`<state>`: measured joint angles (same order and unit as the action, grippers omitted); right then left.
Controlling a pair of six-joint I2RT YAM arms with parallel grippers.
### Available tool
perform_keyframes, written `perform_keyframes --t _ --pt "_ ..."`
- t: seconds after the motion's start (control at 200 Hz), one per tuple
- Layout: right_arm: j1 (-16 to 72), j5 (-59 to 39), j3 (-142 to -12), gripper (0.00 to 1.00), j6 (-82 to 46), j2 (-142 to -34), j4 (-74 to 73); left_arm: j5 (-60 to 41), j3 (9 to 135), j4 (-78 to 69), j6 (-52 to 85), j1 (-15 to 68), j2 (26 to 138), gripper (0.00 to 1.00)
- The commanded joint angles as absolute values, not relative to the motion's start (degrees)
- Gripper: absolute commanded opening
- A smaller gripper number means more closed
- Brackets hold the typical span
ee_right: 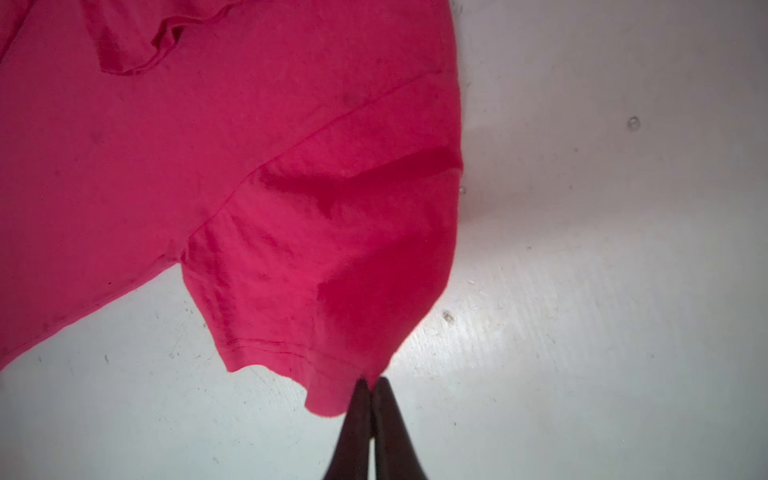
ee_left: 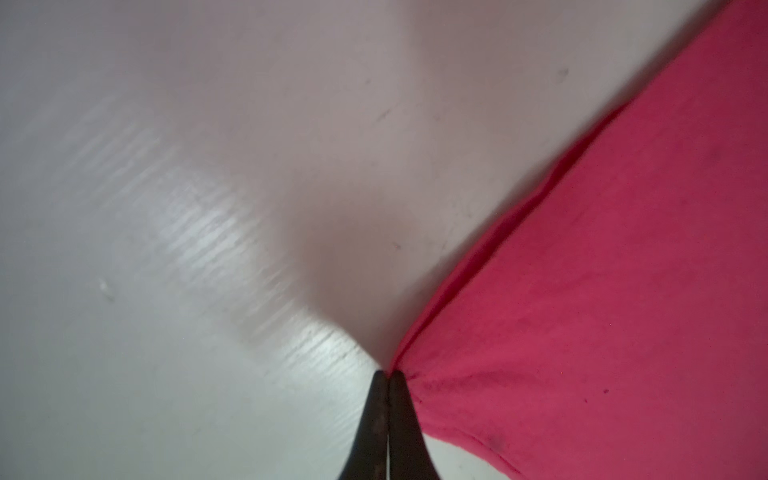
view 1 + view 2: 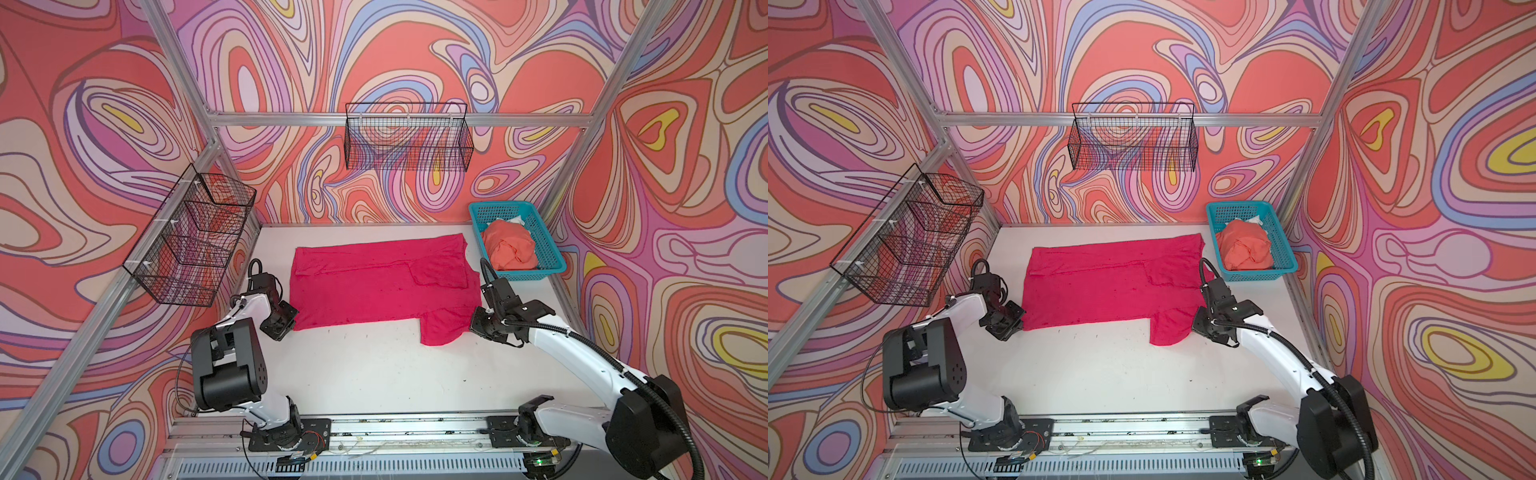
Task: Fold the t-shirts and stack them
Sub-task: 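Hold the near hem corners with both grippers and pull them toward the robot, then lift the near hem with both grippers and fold it onto the far edge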
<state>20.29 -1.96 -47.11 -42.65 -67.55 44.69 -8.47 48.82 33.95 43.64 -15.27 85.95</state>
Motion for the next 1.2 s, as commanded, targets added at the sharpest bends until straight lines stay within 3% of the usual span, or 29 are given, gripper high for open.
perform_keyframes --t 0.0,0.691,1.027,1.192 --pt "20.22 -1.77 -49.56 0.00 -44.33 -63.41 51.46 -6.43 47.49 41.27 45.74 -15.21 78.65 0.00" --pt "20.39 -5.86 -54.62 0.00 -47.61 -53.73 67.95 -6.33 43.66 56.11 48.56 -15.21 59.70 0.00" --pt "21.27 -9.73 -52.68 0.00 -51.28 -48.55 71.42 -6.97 43.49 61.50 48.37 -15.22 56.28 0.00" --pt "21.27 -7.42 -55.91 0.00 -46.80 -56.21 65.65 -9.73 41.32 54.15 49.32 -15.21 58.29 0.00"
